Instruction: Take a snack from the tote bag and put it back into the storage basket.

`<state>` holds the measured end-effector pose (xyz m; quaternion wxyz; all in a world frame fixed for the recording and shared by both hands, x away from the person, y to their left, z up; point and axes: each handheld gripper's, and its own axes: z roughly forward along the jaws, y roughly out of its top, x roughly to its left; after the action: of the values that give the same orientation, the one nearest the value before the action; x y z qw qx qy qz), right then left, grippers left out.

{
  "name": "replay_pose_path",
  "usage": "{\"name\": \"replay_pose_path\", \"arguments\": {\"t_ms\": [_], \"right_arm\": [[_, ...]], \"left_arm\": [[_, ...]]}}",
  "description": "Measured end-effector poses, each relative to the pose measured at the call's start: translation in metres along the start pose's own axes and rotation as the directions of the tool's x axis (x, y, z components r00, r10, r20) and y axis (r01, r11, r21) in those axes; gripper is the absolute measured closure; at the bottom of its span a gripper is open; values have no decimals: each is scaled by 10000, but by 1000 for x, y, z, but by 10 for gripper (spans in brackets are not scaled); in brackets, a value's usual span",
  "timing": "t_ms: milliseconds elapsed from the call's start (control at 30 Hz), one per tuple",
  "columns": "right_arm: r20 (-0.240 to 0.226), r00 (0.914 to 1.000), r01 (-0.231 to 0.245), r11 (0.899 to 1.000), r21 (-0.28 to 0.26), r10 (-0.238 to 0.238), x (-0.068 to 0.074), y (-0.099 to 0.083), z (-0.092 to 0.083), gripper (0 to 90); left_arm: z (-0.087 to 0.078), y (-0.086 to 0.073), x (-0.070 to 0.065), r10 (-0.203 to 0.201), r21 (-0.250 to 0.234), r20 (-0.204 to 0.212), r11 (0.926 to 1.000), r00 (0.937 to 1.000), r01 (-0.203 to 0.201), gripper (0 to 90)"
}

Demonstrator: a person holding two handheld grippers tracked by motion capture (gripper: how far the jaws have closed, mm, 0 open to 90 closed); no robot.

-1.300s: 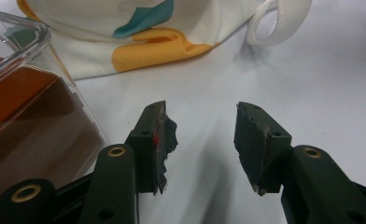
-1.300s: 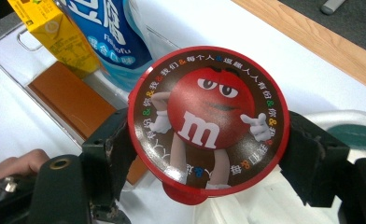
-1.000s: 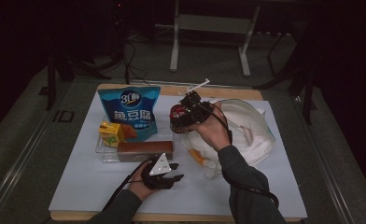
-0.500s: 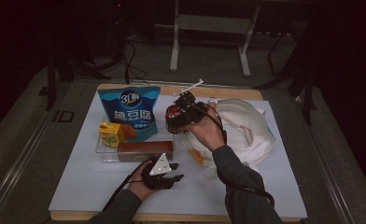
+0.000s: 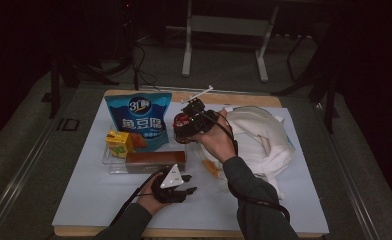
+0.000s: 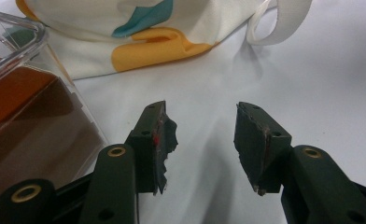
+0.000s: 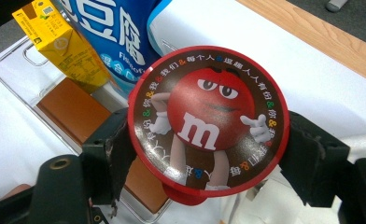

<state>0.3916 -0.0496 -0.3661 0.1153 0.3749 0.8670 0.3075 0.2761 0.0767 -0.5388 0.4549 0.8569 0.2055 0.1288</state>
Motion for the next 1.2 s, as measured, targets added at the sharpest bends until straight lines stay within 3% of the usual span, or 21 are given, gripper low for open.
{"name": "replay_pose_path", "arguments": {"t_ms": [1200], "right_arm": [[-204,9996,-207,9996,181,210,15,5,27,256]], "left_arm": [[0,0,0,-10,-9,26,10000,10000,10,542]]}}
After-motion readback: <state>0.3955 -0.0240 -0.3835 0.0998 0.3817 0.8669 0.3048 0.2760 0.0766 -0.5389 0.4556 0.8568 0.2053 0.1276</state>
